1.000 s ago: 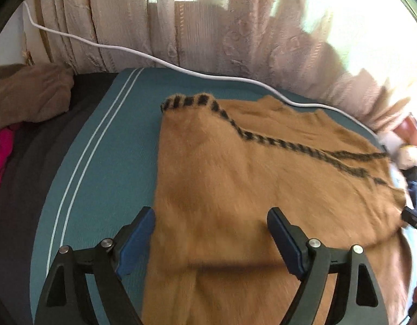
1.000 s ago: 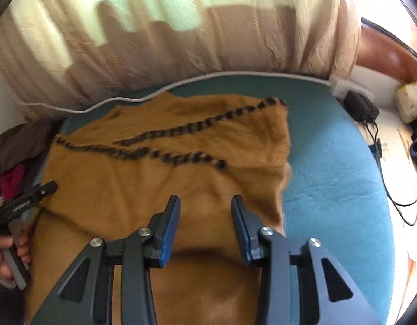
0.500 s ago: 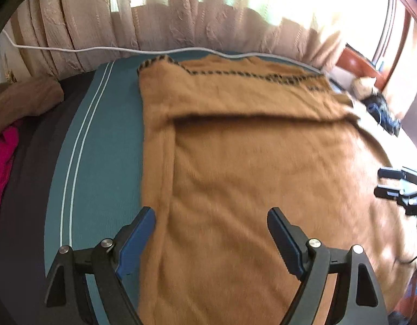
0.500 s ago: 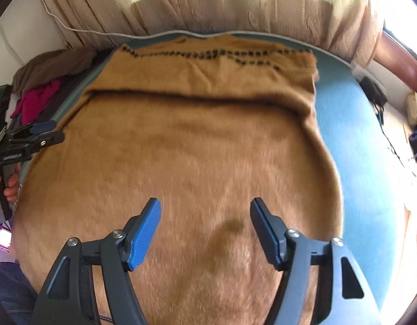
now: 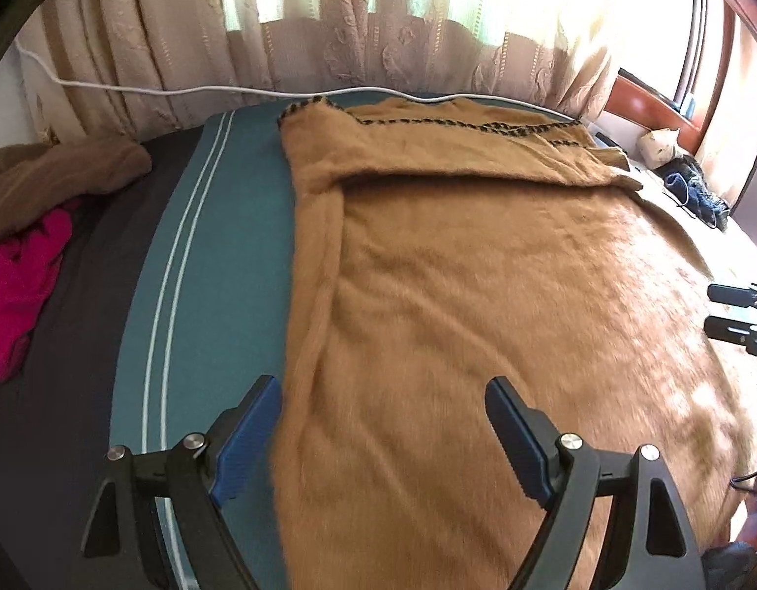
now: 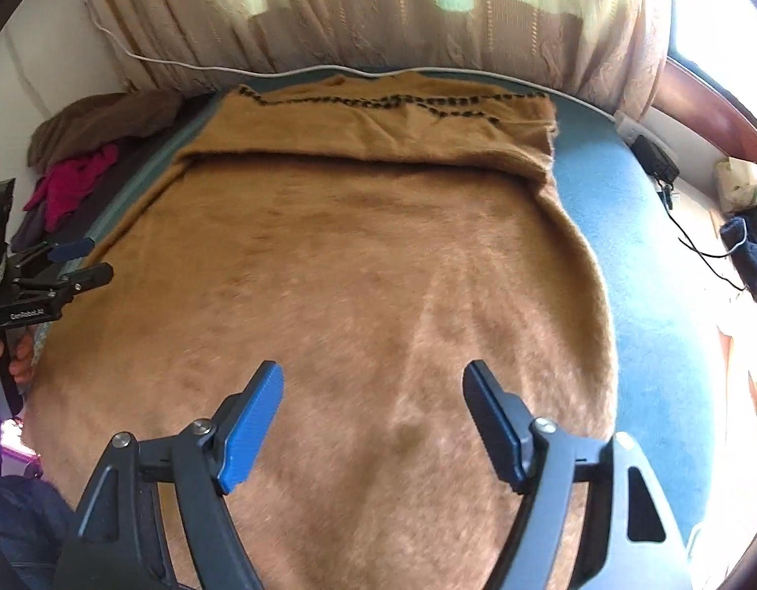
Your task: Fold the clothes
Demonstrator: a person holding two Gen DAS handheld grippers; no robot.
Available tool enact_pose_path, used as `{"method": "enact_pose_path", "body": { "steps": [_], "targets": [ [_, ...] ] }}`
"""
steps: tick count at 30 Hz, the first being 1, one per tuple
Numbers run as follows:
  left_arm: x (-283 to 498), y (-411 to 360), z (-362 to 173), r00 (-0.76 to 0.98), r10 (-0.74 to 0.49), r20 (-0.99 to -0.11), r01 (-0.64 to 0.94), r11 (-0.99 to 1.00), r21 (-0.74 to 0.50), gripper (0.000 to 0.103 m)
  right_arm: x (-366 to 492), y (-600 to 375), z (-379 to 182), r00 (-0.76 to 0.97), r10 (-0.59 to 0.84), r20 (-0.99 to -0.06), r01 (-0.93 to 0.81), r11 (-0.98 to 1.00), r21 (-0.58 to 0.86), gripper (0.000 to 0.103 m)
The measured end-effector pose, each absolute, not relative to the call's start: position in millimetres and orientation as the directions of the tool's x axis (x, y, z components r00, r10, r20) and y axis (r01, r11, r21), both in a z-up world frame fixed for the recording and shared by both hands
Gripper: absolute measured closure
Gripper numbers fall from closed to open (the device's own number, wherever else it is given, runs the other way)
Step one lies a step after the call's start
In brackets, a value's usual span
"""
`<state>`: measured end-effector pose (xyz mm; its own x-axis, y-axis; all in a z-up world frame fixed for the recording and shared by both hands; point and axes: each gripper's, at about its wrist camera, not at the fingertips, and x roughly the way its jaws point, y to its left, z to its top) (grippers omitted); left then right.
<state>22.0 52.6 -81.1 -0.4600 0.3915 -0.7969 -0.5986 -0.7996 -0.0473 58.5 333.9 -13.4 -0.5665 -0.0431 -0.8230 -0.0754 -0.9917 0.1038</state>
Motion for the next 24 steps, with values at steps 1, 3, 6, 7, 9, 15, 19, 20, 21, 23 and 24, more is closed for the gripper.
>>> {"method": "enact_pose_path", "body": {
  "steps": [1, 3, 6, 7, 9, 15, 19, 20, 21, 23, 24],
  "targets": [
    [26.1, 49.2, -80.5, -0.461, 0.388, -0.798, -0.595, -0.802, -0.046, 0.017, 58.9, 329.6, -14.0, -0.571, -0.056, -0.819, -0.064, -0.992, 0.113, 0.024],
    [37.0, 40.6, -78.5, -0.471, 0.375, -0.799, -0.589, -0.808, -0.032, 0.017, 58.5, 321.1, -15.7, -0.577, -0.086, -0.812, -0.040, -0.990, 0.133, 0.024],
    [51.1, 25.7, -77.5, -0.489, 0.352, -0.798, -0.562, -0.827, -0.021, 0.017, 56.9, 305.0, -21.6, -0.581, -0.137, -0.802, 0.003, -0.986, 0.167, 0.024],
    [55.4, 20.0, -77.6, -0.492, 0.346, -0.799, -0.549, -0.835, -0.024, 0.017, 55.4, 299.7, -23.7, -0.581, -0.154, -0.799, 0.019, -0.984, 0.176, 0.024],
    [63.0, 7.5, -79.6, -0.493, 0.328, -0.806, -0.520, -0.854, -0.029, 0.017, 51.7, 289.7, -27.7, -0.580, -0.172, -0.796, 0.044, -0.983, 0.180, 0.024],
    [82.7, -16.9, -89.4, -0.493, 0.262, -0.829, -0.445, -0.895, -0.018, 0.017, 53.1, 260.1, -38.1, -0.621, -0.085, -0.779, 0.068, -0.996, 0.055, 0.021],
    [90.2, -20.8, -92.9, -0.484, 0.278, -0.829, -0.449, -0.893, -0.038, 0.017, 55.9, 263.7, -37.1, -0.632, -0.102, -0.769, 0.070, -0.995, 0.074, 0.020],
    [91.9, -21.4, -93.4, -0.482, 0.287, -0.828, -0.454, -0.890, -0.044, 0.017, 56.8, 266.2, -36.6, -0.637, -0.105, -0.764, 0.062, -0.994, 0.085, 0.020],
    [93.5, -22.0, -93.8, -0.481, 0.295, -0.826, -0.458, -0.887, -0.051, 0.017, 58.0, 268.5, -36.0, -0.644, -0.105, -0.758, 0.051, -0.994, 0.094, 0.020],
    [96.8, -23.3, -94.7, -0.477, 0.312, -0.822, -0.468, -0.882, -0.063, 0.017, 60.4, 273.3, -34.8, -0.657, -0.103, -0.747, 0.029, -0.993, 0.112, 0.020],
    [98.4, -23.9, -95.1, -0.475, 0.320, -0.820, -0.472, -0.879, -0.070, 0.017, 61.6, 275.7, -34.1, -0.664, -0.102, -0.741, 0.018, -0.993, 0.121, 0.020]
  ]
}}
